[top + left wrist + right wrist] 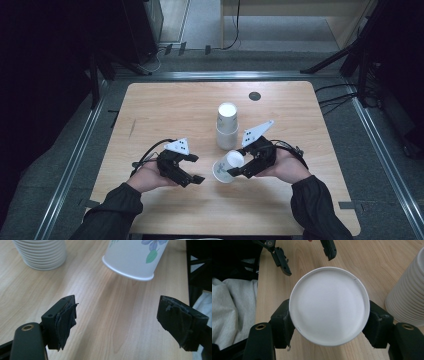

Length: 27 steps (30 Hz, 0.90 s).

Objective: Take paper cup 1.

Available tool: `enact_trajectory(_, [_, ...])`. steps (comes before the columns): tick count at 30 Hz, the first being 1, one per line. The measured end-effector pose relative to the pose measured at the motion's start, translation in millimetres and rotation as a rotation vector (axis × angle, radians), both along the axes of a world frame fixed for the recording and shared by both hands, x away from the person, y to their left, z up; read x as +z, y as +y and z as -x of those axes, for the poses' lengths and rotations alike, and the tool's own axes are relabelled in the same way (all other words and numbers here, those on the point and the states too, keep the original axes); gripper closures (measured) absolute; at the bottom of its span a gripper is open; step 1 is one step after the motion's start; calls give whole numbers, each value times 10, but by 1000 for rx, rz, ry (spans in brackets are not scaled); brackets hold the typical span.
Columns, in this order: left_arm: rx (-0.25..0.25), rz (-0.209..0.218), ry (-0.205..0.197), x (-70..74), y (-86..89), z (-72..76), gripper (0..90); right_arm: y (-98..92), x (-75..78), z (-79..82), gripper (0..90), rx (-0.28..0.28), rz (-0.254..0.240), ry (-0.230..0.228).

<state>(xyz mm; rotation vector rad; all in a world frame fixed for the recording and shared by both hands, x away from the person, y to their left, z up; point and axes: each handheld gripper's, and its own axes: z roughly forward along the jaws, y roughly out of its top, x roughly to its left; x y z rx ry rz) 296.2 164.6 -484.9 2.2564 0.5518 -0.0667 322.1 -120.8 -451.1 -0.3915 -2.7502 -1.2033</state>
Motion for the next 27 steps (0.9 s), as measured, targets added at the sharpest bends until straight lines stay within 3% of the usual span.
enact_trajectory(4, [-40,30,-6,27,-40,29,163,18,-29,50,342,2,-34,3])
enact_trajectory(10, [-61,64,-6,41,-70,42,163,71,-58,42,343,11,-59,16])
enact_trajectory(17, [-93,118,1,64,-68,28,183,187,-57,54,342,23,-82,61])
enact_trajectory(21, [-105,135,11,63,-86,24,212,210,-55,55,342,24,-94,76])
enact_trajectory(27, [-114,127,11,39,-145,15,212,251,-57,51,343,29,-100,89])
